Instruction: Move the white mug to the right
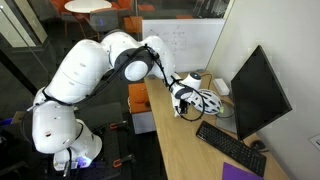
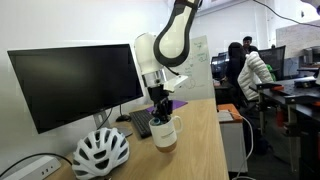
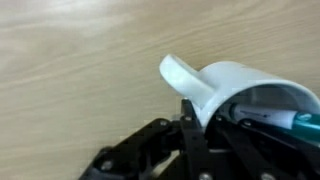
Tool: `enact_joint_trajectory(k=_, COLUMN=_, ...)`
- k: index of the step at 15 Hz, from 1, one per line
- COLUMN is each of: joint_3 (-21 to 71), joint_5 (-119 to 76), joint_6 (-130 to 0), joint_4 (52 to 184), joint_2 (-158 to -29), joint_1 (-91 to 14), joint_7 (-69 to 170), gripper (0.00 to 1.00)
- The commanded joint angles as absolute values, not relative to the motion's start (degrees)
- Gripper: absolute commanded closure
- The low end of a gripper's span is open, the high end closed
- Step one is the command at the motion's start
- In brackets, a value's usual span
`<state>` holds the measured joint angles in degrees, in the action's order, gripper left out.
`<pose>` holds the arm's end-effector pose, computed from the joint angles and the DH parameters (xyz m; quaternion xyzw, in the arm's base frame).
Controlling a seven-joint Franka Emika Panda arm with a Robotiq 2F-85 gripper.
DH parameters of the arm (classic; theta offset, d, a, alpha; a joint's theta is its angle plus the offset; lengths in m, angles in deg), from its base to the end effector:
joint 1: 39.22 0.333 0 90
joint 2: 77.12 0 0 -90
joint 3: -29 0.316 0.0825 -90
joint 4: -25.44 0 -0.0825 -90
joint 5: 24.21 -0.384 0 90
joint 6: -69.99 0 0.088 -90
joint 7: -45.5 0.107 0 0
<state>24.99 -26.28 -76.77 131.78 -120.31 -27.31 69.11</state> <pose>0.6193 0.0864 0.1077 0.9893 -0.1430 -0.0182 0.0203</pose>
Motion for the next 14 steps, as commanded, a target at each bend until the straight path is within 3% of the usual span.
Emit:
enact_joint_trajectory(k=1, joint_3=22.7, joint_5=-29.1, joint_6=-79.3, joint_4=142.5, joint_2=-113.3, joint_1=-26.2, joint_7=77.2, gripper=0.97)
enact_joint_trajectory(k=7, joint_3=22.3, joint_5=-36.3, joint_6=-85.3, joint_4=155.8, joint_2=-108.3, joint_1=-26.2, joint_7=87.8, gripper=0.97)
enact_joint_trajectory(k=14, joint_3=21.5, joint_5=-44.6, joint_6=-94.5, joint_4=160.3, joint_2=-108.1, joint_1=-22.1, joint_7=102.9, gripper=0.97)
